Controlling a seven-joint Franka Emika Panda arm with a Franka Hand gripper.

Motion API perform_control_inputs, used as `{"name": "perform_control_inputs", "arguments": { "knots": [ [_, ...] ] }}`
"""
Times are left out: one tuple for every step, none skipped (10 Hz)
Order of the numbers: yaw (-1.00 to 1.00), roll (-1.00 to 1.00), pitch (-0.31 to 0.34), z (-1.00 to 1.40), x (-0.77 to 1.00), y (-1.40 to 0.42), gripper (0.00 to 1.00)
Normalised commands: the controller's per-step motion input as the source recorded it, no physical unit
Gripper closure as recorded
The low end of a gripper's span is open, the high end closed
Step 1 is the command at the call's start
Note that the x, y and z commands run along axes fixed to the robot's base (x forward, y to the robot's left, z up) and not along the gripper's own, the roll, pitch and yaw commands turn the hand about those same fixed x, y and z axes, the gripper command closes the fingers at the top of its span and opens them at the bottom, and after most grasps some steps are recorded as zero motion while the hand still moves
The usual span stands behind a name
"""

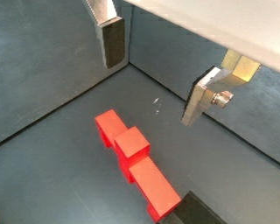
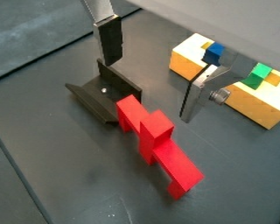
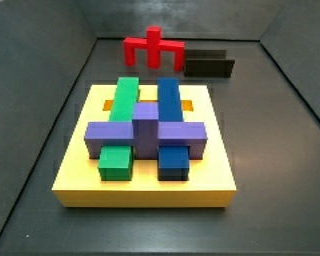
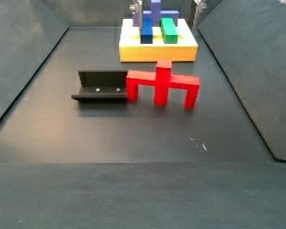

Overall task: Pick up the red object. Move up. Move to above the board. Insert the red object.
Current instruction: Pick up the red object.

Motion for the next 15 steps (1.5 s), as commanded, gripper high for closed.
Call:
{"name": "perform_control_inputs", "arguments": {
  "knots": [
    [-0.59, 0.04, -0.187, -0.72, 0.05, -0.55, 0.0],
    [-0.67, 0.07, -0.224, -0.81, 0.0, -0.53, 0.0],
    [-0.68, 0.04, -0.189, -0.77, 0.01, -0.45, 0.0],
    [-0.56, 0.02, -0.08, -0.77, 0.02, 0.0, 0.0],
    [-0.5, 0.01, -0.014, -0.61, 0.0, 0.27, 0.0],
    [-0.39, 0.07, 0.0, -0.43, -0.01, 0.34, 0.0],
    [-0.25, 0.07, 0.0, -0.29, -0.1, 0.3, 0.0],
    [0.0, 0.04, 0.0, -0.14, -0.04, 0.0, 0.0],
    [0.07, 0.04, 0.0, -0.13, 0.03, -0.09, 0.0],
    [0.15, 0.05, 0.0, -0.25, 0.08, -0.06, 0.0],
    [0.18, 0.07, 0.0, -0.32, 0.12, 0.0, 0.0],
    [0.17, 0.08, 0.0, -0.3, 0.12, 0.0, 0.0],
    [0.14, 0.09, 0.0, -0.24, 0.12, 0.0, 0.0],
    [0.02, 0.06, 0.0, -0.11, 0.01, 0.0, 0.0],
    [0.0, 0.0, 0.0, 0.0, 0.0, 0.0, 0.0]
  ]
}}
